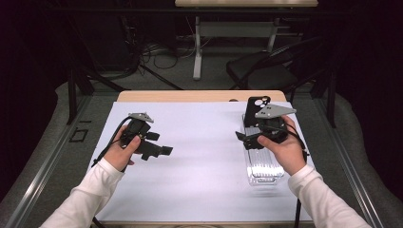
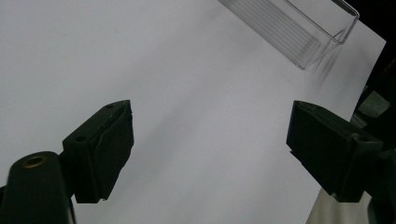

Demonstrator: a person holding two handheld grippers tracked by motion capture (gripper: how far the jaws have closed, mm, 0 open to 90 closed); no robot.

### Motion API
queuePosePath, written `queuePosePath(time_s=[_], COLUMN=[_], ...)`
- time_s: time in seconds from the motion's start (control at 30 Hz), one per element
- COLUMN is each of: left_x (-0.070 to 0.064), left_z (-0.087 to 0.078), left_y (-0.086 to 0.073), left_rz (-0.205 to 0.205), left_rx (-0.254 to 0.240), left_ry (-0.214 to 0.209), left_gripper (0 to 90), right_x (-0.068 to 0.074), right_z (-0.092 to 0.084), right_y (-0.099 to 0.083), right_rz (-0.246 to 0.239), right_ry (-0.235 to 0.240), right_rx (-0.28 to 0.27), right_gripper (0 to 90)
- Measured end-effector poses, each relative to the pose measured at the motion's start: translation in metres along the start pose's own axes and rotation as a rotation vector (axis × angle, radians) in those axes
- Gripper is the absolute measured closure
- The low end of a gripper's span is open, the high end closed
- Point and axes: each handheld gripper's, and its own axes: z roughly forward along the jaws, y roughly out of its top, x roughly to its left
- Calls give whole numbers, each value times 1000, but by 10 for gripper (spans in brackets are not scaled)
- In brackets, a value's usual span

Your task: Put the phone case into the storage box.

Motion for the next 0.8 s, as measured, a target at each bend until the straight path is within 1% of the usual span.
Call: queuePosePath(time_s=[0.13,0.23,0.33,0.43,0.53,0.67,0.73,0.8], left_x=[-2,-3,-2,-3,-4,-7,-9,-10], left_z=[-1,-2,-2,-2,-3,-4,-5,-5], left_y=[-1,-3,-5,-9,-12,-16,-18,-21], left_rz=[2,6,0,-8,-8,-2,-7,-13], left_rx=[-8,-16,-29,-38,-51,-65,-74,-86], left_ry=[4,-2,-10,-16,-12,-3,6,13], left_gripper=[153,153,153,153,153,153,153,153], right_x=[13,24,34,43,52,61,65,68], right_z=[3,4,6,8,11,14,15,17], right_y=[-1,-2,-4,-9,-15,-25,-30,-36], right_rz=[0,-9,-12,-20,-31,-17,-11,10], right_ry=[31,51,76,87,92,117,117,125], right_rx=[-14,-23,-29,-32,-24,-21,-23,-29], right_gripper=[0,0,0,0,0,0,0,0])
